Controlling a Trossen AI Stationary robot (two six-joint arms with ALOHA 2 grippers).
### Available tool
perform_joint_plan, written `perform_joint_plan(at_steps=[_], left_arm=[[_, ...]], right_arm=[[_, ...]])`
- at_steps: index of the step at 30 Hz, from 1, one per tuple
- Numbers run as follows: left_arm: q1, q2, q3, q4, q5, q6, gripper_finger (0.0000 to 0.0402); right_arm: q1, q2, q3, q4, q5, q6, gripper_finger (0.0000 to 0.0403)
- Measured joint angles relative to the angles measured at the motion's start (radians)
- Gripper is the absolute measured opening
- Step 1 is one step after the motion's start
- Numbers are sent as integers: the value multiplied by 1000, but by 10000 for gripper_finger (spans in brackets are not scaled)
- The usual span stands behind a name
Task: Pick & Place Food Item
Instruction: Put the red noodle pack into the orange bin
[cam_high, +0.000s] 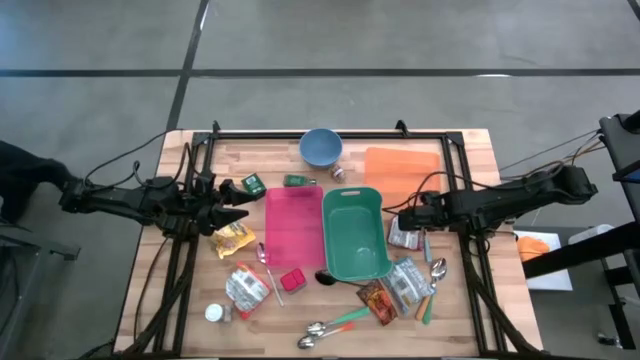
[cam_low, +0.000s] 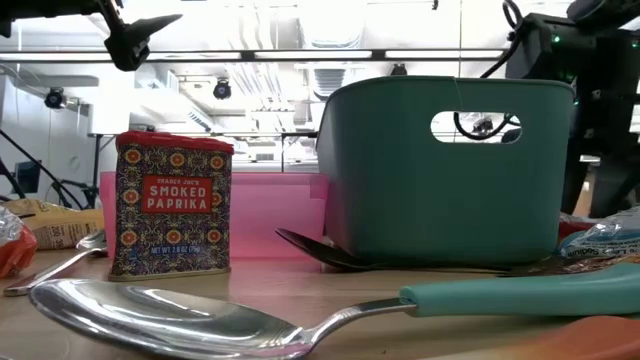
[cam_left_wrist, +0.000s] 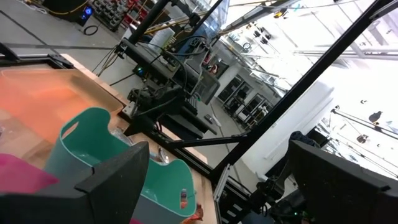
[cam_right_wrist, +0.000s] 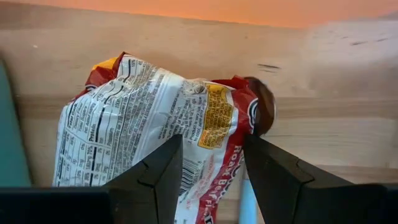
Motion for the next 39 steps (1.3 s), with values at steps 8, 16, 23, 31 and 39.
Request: perform_joint_plan(at_steps=[8, 16, 23, 31, 39], left_arm=[[0, 0, 0, -1, 0, 0, 386], [0, 0, 0, -1, 0, 0, 386], [0, 0, 0, -1, 0, 0, 386], [0, 0, 0, -9, 0, 0, 386], [0, 0, 0, -9, 0, -1, 386]], right_arm=[[0, -3, -29, 27, -1, 48, 166], [0, -2, -28, 46, 3, 39, 93], [0, -2, -29, 52, 7, 27, 15], [0, -10, -28, 63, 4, 18, 9], [0, -48, 34, 63, 5, -80, 8]])
